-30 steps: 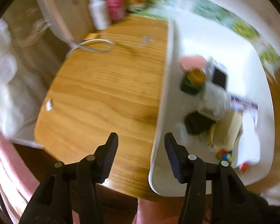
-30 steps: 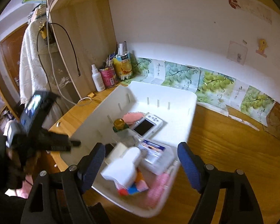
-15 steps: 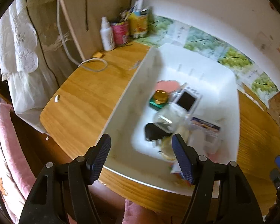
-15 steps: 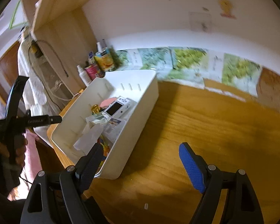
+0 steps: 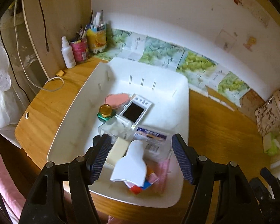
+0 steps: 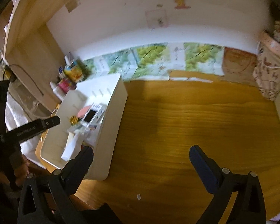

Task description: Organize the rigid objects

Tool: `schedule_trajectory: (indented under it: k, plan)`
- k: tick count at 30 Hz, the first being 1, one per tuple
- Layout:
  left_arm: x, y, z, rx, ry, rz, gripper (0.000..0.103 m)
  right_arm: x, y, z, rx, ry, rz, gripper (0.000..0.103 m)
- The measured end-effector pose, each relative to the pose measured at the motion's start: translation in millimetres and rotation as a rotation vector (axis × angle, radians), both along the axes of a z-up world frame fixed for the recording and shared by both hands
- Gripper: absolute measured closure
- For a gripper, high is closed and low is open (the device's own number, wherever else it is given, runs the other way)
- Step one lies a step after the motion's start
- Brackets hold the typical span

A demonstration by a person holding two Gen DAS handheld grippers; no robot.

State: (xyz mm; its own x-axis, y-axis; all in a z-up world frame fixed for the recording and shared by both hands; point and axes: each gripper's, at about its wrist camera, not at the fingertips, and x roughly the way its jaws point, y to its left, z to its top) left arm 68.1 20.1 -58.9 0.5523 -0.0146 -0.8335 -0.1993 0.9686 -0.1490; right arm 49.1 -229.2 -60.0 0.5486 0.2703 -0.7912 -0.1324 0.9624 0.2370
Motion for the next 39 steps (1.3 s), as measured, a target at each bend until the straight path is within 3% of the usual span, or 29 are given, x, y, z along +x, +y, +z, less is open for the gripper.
schedule_trajectory:
  k: [4, 7, 14, 20, 29, 39]
  plan:
    - [-3.0, -17.5, 17.7, 0.023, -0.05, -0.09, 0.027, -17.7, -6.0, 27.7, -0.023, -0.064, -0.045, 0.0]
    - [-9.3, -25.9, 33.2, 0.051, -0.075, -0.148, 0.02, -22.1, -7.9, 41.4, -0.01, -0.047, -0.076, 0.0]
    - [-22.7, -33.9, 60.7, 0.096, -0.065, -0.182, 0.013, -44.2, 7.4, 70.4, -0.032, -0.109, -0.095, 0.0]
    - [-37.7, -43.3, 70.5, 0.174, -0.121, -0.196, 0.01, -45.1, 20.9, 65.9, -0.04, -0.046, -0.058, 0.0]
    - [-43.7, -42.5, 67.6, 0.212, -0.146, -0.167, 0.008, -48.2, 31.6, 64.1, -0.102, -0.099, -0.066, 0.0]
    - [-44.1, -45.8, 69.7, 0.231, -0.155, -0.17, 0.008, -38.6, 29.7, 56.2, -0.112, -0.071, -0.051, 0.0]
